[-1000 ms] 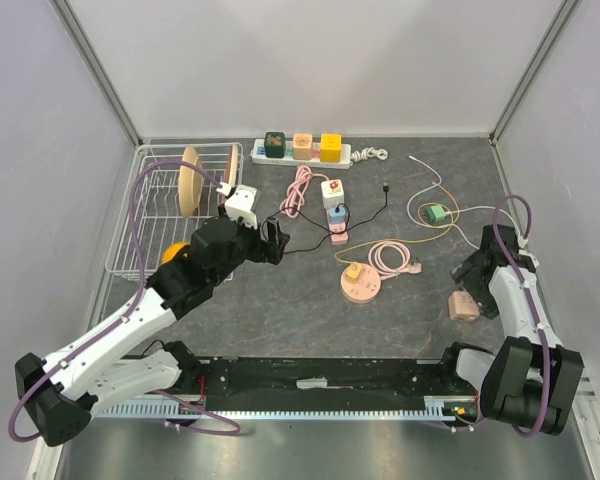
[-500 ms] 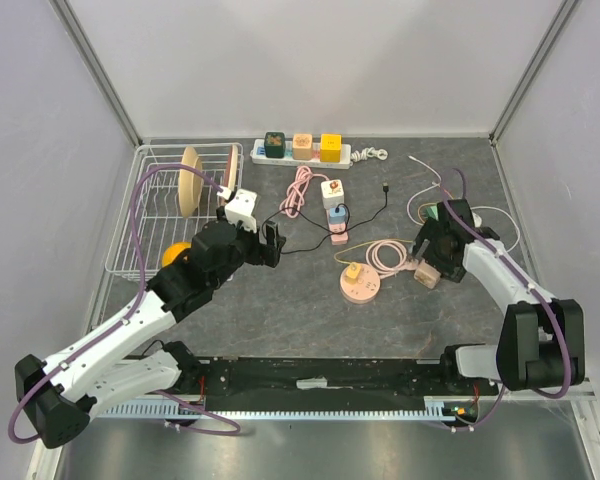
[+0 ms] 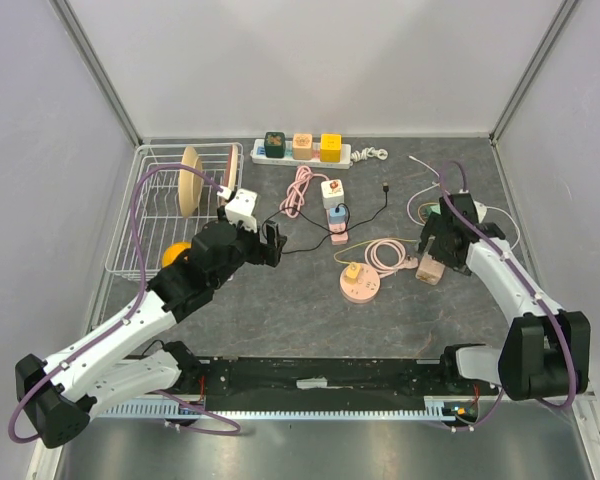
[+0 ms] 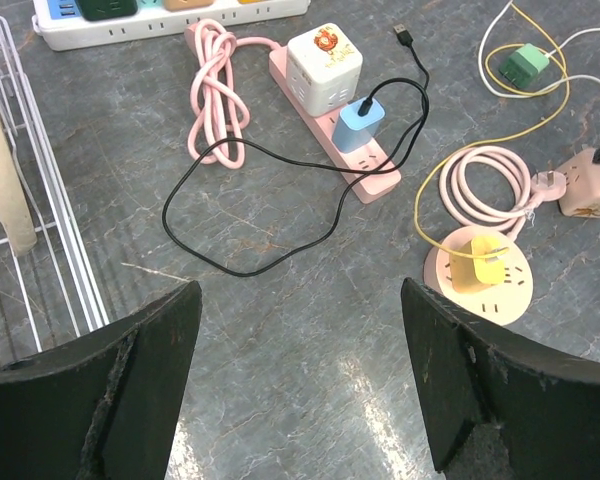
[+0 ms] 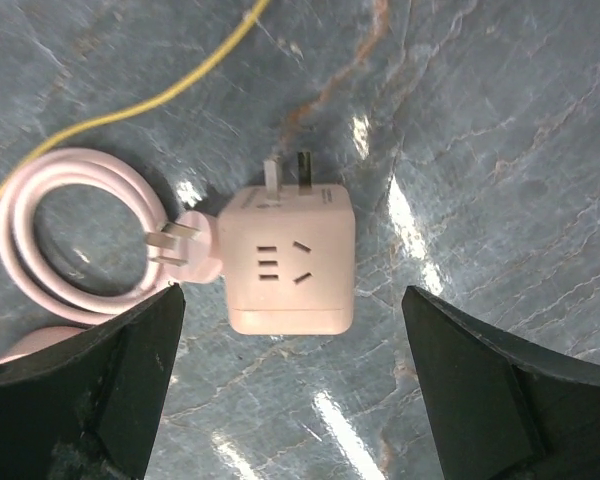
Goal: Insert the plug
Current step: Move the plug to the center of the board, then pick up the plug from the center of the board.
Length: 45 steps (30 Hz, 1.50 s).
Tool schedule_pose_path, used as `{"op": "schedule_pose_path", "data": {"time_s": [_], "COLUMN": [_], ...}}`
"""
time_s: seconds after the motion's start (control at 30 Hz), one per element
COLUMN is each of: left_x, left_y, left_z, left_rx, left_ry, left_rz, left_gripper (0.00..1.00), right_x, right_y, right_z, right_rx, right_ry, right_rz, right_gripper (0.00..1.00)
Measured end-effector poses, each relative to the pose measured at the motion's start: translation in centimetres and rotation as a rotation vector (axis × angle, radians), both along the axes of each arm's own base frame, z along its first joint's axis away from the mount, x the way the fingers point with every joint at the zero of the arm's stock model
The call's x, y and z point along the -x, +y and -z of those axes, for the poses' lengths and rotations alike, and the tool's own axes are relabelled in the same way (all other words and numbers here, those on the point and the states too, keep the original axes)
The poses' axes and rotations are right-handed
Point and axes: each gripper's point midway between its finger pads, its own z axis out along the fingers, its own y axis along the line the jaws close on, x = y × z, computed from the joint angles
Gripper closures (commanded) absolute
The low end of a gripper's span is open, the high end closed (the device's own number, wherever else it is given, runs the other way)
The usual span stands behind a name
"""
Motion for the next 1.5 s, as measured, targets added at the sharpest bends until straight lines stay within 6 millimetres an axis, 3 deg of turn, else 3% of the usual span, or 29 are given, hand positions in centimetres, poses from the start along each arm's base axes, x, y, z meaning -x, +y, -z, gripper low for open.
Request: {"op": "schedule_pose_path", "data": {"time_s": [0.27,0.57,0.77,1.1,1.2,1.37,1.5], "left_x": [0.3,0.5,0.7,0.7,0.6,0.7,0.3], "left_y": [-0.2,-0.5,-0.8,-1.6,-2.1,-3.5,-5.6], "left_z": [0.7,0.7,0.6,1.4,1.9,3.3,2.6], "left_rx": [-0.007,-0.005,0.002,0.005,0.01,0.034,0.097], "left_ry": [0.011,0.013,0.014,0.027,0.043,0.12,0.182], "left_rz": [0.015,0.027,0.045,0.077,0.086,0.111,0.129], "left_gripper": [0.14,0.14,0.14,0.15,0.15,0.14,0.13], "right_x": [3.2,2.5,1.0,1.0,1.5,1.8,1.6], "right_y": [0.8,1.0,0.9,1.0,1.3,2.4,4.3], "right_z": [4.2,5.8,4.8,4.3,3.5,1.7,-0.8], "right_rx": [-0.054,-0.066,-0.065,-0.068,-0.079,-0.108,-0.148], "right_ry": [-0.011,-0.118,-0.207,-0.262,-0.286,-0.339,-0.386], "right_rz": [-0.029,-0.036,-0.038,-0.054,-0.072,-0.165,-0.317], "right_gripper": [0.05,0.11,0.24,0.67,0.74,0.76,0.76]}}
